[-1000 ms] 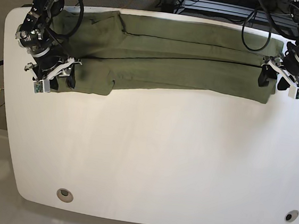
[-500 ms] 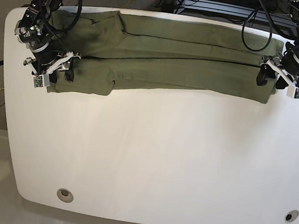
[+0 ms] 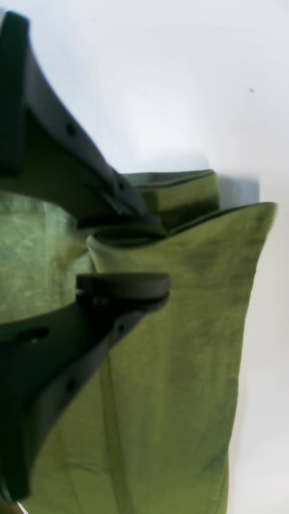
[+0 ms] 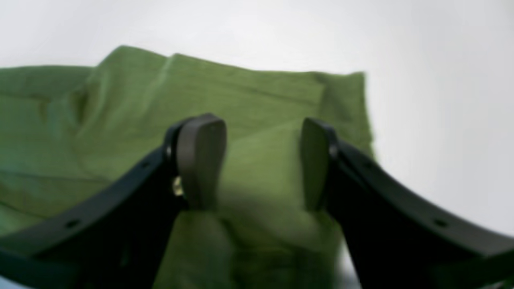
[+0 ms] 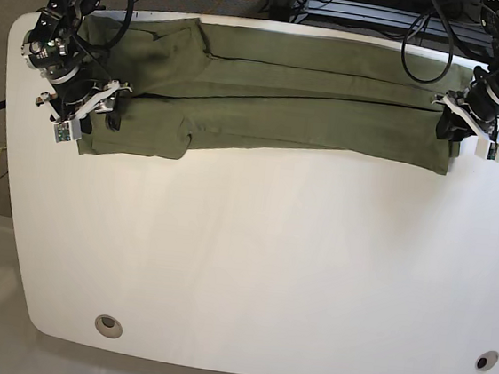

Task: Fold the T-shirt properly
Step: 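Hold the folded edges with both grippers and adjust the fold, then pull the folded strip's end with the right gripper away from the left gripper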

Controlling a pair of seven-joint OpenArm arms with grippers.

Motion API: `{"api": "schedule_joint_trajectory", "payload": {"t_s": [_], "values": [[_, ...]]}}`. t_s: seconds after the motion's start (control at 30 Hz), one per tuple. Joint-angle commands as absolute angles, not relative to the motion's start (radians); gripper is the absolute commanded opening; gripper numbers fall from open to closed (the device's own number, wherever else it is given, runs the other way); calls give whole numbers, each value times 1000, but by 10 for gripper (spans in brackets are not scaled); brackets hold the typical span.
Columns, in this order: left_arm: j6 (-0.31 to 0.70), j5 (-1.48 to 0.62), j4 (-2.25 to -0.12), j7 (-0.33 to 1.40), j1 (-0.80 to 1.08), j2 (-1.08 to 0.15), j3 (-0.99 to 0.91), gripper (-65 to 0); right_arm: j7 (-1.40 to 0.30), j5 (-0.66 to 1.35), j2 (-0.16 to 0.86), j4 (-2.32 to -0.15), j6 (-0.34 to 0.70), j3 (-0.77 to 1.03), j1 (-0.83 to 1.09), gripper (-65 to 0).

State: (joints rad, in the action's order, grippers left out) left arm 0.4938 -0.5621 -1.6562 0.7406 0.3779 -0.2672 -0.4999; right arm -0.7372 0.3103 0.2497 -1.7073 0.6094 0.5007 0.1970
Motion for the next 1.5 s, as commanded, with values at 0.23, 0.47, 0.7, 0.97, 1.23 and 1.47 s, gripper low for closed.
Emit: {"api": "schedule_joint_trajectory", "payload": {"t_s": [0.23,0.47,0.7,0.97,1.23,1.47], "values": [[490,-579,-1681,721,375,-286,-520,-272,-691,315,374,-1571,597,540,96,-310],[487,-579,-1690,718,373,-283,-534,-265,-677,320,379,-1484,597,532,56,-305],[481,-608,-1731,690,377,-269,-559,-518,-683,296,310,-1566,603,458,72,-393],[499,-583,-1713,700,355,-268,-553,-559,-684,282,287,-1542,597,454,33,-364],[492,-579,-1705,714,349,-277,-539,-258,-691,293,309,-1434,606,454,-42,-320],[494,-578,-1699,718,352,-279,-537,-264,-694,293,311,-1404,610,455,-51,-324]]}}
